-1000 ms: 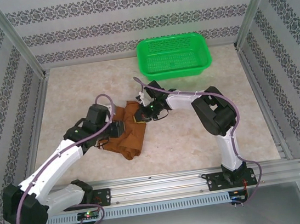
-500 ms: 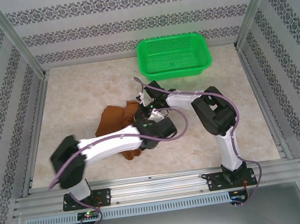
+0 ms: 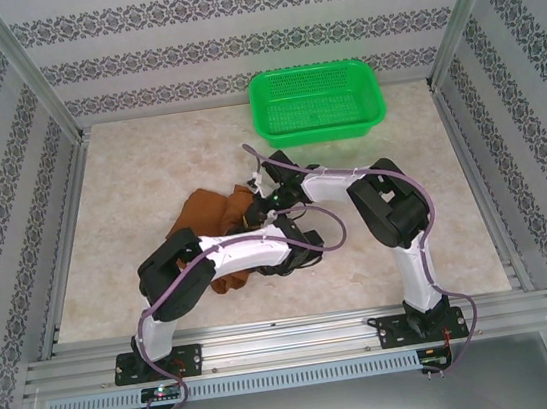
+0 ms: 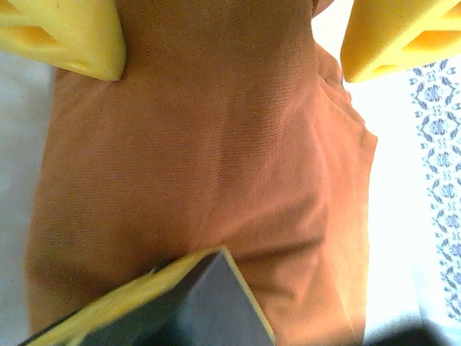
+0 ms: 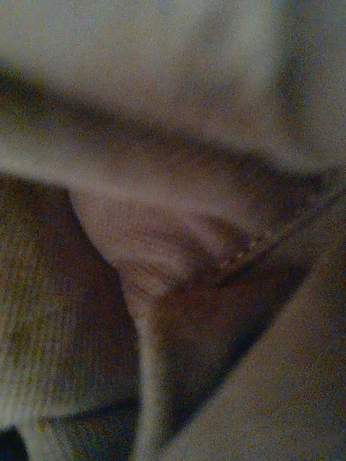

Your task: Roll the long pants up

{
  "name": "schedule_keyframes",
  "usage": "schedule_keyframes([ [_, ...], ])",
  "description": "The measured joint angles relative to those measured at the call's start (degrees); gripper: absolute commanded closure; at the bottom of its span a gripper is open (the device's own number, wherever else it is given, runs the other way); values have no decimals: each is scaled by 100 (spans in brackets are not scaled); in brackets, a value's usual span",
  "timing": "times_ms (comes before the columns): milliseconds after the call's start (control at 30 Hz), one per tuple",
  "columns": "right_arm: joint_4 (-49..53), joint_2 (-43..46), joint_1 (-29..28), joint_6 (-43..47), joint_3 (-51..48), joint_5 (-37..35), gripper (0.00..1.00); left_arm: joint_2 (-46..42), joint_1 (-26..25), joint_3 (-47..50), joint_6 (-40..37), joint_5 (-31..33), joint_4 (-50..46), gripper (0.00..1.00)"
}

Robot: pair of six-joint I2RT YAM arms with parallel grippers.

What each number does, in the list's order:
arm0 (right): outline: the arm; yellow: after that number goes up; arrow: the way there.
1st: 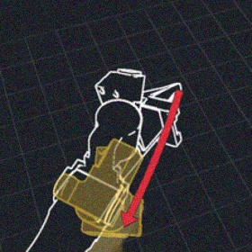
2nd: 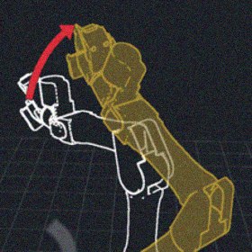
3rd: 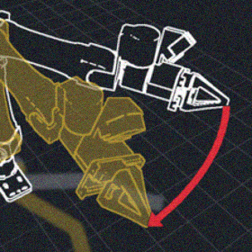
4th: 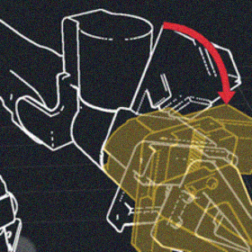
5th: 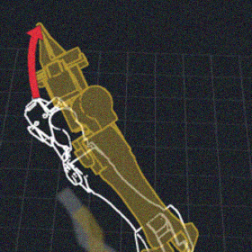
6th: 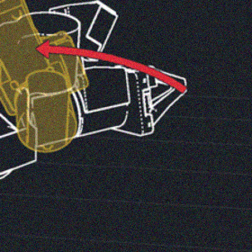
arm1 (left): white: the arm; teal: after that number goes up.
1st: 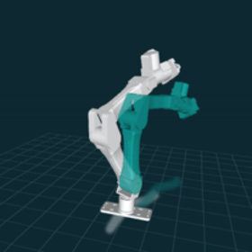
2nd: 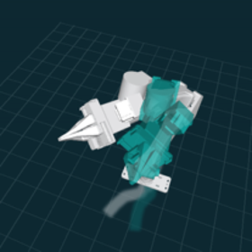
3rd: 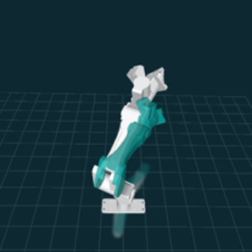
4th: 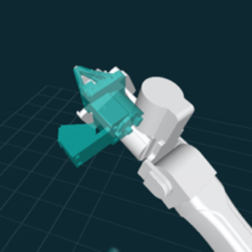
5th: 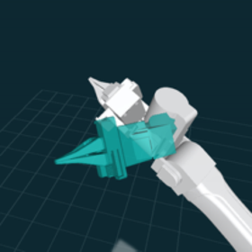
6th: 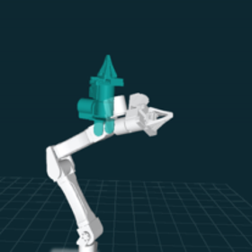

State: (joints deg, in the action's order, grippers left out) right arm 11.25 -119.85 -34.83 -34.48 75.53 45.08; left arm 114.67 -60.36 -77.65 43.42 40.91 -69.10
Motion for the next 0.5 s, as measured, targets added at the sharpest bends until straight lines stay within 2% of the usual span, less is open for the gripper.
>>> schedule_keyframes([
  [200,-175,-57,-94,-74,-33,-201,100,-501,142,645,-155,-463,863,20],
  [300,-328,-74,-94,-164,-44,-326,100,-831,343,986,-487,-1003,1526,30],
  [400,-511,-74,-55,-236,-140,-424,100,-962,509,1178,-844,-1475,2026,60],
  [467,-636,-72,-9,-302,-221,-433,100,-966,601,1204,-1049,-1687,2240,94],
  [500,-669,-72,15,-317,-251,-428,100,-951,632,1200,-1147,-1749,2345,100],
])
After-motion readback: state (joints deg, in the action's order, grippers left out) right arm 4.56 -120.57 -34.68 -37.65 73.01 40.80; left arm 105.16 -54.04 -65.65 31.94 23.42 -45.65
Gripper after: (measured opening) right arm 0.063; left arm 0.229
